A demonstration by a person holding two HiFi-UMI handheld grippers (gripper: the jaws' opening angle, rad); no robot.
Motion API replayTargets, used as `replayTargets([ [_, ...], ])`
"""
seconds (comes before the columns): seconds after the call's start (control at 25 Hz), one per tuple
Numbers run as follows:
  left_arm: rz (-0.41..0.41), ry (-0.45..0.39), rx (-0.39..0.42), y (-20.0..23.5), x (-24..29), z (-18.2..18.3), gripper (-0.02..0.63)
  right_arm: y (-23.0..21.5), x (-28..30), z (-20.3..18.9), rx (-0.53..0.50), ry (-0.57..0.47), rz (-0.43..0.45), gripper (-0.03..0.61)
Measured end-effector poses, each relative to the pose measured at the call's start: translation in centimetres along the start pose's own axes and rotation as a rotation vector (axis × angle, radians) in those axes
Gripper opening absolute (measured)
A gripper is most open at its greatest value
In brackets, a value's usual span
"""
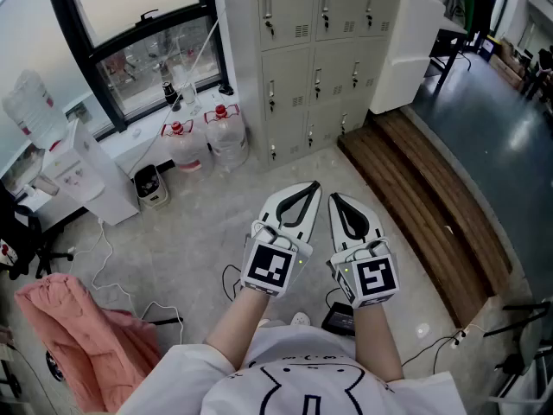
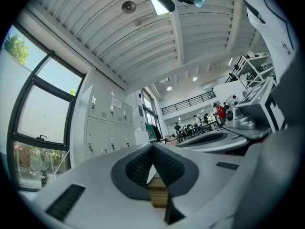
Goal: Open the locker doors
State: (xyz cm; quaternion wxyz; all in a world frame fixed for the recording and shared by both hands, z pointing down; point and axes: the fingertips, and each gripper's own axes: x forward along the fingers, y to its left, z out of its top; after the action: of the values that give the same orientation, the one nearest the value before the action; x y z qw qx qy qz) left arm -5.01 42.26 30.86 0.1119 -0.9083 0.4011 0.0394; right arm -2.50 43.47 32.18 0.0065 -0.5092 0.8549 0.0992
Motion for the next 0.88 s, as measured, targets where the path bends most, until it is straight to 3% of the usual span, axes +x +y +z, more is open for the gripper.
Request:
replayTargets([
  [0.4, 0.007, -0.012, -0.013, -0.2, 2.8, -1.3, 0.015, -1.9, 0.9, -1.1, -0.022, -0.011, 0.026, 0.026],
  [0.88, -0.011, -0.011, -0.063, 6.5, 11.4, -5.1, 0.015, -8.2, 9.9, -4.3, -0.013, 0.025, -0.01, 0.026],
])
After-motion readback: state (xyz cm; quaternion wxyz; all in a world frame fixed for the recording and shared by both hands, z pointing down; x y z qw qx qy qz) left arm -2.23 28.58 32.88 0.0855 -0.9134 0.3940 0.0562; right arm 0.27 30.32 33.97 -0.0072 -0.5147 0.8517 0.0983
